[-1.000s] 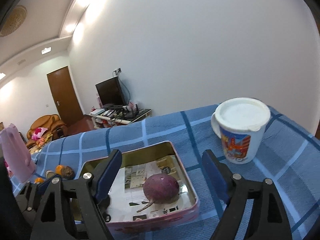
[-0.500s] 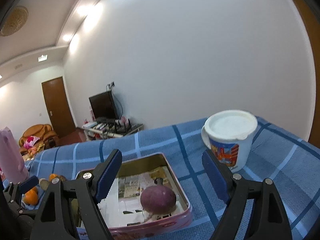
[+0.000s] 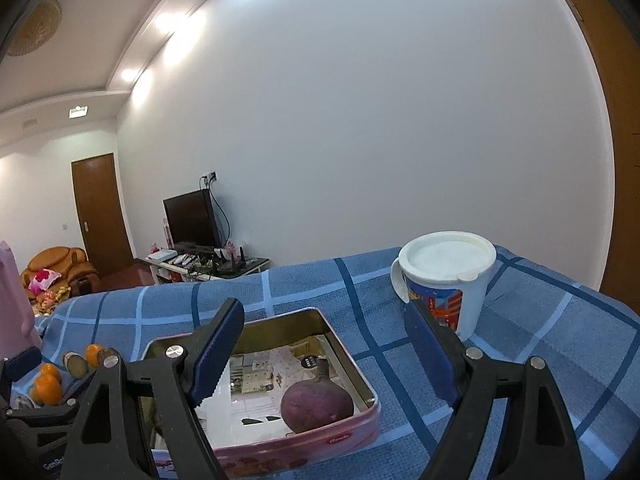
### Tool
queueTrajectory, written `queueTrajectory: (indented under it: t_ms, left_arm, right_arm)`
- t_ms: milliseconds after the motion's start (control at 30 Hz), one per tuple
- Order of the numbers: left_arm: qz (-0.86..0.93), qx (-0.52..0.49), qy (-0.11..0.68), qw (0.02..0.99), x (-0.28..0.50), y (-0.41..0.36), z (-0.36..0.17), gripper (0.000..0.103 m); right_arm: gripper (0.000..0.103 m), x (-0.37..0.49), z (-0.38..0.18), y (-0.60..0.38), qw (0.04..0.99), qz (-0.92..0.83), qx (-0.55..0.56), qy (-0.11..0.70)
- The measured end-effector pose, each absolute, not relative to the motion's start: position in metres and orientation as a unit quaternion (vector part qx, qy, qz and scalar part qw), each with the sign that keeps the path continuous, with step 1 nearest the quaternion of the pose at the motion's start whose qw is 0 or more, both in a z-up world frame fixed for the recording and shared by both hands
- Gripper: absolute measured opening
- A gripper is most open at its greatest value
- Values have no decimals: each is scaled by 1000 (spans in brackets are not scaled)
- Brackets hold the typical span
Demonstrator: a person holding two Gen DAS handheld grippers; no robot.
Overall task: Organize fruits
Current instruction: 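Withdraw both tools from the tin back toward the fruits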
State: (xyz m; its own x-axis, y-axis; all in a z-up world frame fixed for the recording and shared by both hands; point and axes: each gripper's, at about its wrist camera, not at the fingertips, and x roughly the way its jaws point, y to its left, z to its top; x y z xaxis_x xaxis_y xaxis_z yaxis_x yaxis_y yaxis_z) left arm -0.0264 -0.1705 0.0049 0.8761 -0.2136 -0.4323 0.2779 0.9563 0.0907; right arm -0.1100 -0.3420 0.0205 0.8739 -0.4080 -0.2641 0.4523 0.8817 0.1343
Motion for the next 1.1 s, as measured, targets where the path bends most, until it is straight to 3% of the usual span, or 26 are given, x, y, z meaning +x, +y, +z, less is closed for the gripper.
queueTrajectory:
  t_ms: [1100]
  left_arm:
    - [-112, 64, 231, 964, -28, -89, 2, 103]
  right_arm:
    - [83, -104, 15, -250, 968, -182, 102, 139]
